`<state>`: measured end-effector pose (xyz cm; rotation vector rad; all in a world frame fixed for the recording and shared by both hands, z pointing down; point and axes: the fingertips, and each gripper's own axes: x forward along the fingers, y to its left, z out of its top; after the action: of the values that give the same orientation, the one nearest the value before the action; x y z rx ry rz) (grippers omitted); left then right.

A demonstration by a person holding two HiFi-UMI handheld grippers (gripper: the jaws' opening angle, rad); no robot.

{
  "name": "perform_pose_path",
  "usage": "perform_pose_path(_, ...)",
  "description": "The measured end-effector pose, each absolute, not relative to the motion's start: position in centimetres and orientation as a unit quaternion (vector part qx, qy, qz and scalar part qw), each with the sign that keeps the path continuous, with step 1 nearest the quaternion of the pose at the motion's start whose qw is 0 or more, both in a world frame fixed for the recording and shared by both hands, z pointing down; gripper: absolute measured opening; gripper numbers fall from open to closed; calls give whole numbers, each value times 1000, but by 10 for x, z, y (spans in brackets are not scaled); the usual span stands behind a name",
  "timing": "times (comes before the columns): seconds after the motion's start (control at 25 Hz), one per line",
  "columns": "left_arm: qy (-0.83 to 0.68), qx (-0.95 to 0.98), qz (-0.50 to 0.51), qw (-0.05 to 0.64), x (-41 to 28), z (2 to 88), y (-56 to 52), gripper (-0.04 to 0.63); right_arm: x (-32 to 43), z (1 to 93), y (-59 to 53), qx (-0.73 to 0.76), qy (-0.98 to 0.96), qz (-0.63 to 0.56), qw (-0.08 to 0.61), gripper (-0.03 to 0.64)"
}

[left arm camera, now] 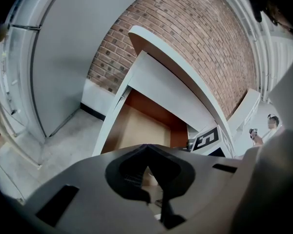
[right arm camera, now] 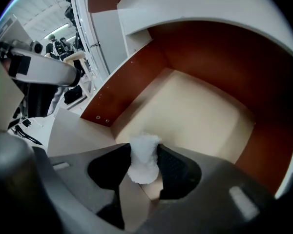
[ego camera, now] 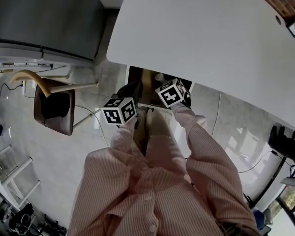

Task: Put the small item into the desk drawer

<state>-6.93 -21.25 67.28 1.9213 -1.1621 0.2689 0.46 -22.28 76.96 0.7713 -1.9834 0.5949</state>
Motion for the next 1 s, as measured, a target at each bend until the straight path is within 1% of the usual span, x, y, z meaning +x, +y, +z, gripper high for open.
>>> perform_pose_path(0.36, -462, 767, 102, 433, -71, 685, -213, -2, 3, 794, -223, 300, -784, 224, 496, 169)
perform_pose_path(0.76, -460, 767, 100, 436, -72, 686, -211, -2, -6, 806, -224, 293, -782, 219, 505, 169)
perform_pose_path(1.0, -458, 763, 100, 444, -75, 677, -205, -2, -4, 789, -221, 295, -784, 218, 500, 177)
